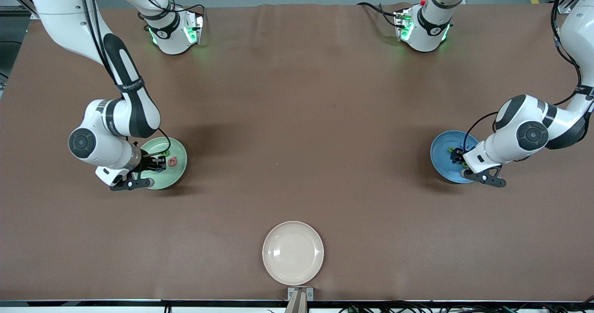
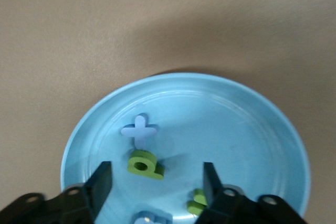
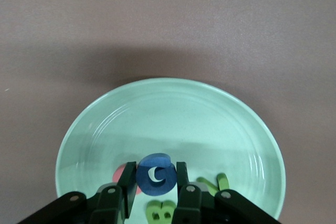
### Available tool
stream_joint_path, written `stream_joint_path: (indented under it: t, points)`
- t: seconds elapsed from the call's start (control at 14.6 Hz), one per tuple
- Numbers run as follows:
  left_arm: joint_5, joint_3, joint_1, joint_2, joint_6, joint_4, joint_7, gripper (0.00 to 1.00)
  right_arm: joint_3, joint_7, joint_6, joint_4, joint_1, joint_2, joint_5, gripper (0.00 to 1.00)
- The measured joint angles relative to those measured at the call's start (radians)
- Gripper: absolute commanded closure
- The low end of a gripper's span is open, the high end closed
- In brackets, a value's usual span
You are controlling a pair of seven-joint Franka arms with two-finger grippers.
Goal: Sort upper and lower case letters into plates
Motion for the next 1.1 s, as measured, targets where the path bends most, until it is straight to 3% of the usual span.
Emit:
stream_joint_path:
  t: [0.34, 0.62, 0.69, 0.82, 1.1]
  points:
    - [-0.102, -0.137, -0.004, -0.011, -0.177, 0.104, -0.004, 0.00, 0.001, 0.000, 0.023, 0.001, -0.004, 0.023, 0.000, 0.96]
    - [-0.151, -0.170, -0.046, -0.014, -0.203, 0.173, -0.047, 0.00, 0.001, 0.000, 0.023, 0.001, -0.012, 0.024, 0.000, 0.93]
    - [-0.153, -0.172, -0.055, -0.014, -0.206, 0.182, -0.058, 0.00, 0.001, 0.000, 0.023, 0.001, -0.012, 0.025, 0.000, 0.79]
    - [-0.155, -0.179, -0.059, -0.014, -0.207, 0.190, -0.068, 0.00, 0.001, 0.000, 0.023, 0.001, -0.012, 0.026, 0.000, 0.00]
    - [-0.157, -0.194, -0.056, -0.014, -0.207, 0.217, -0.098, 0.00, 0.001, -0.001, 0.023, 0.001, -0.012, 0.027, 0.000, 0.00]
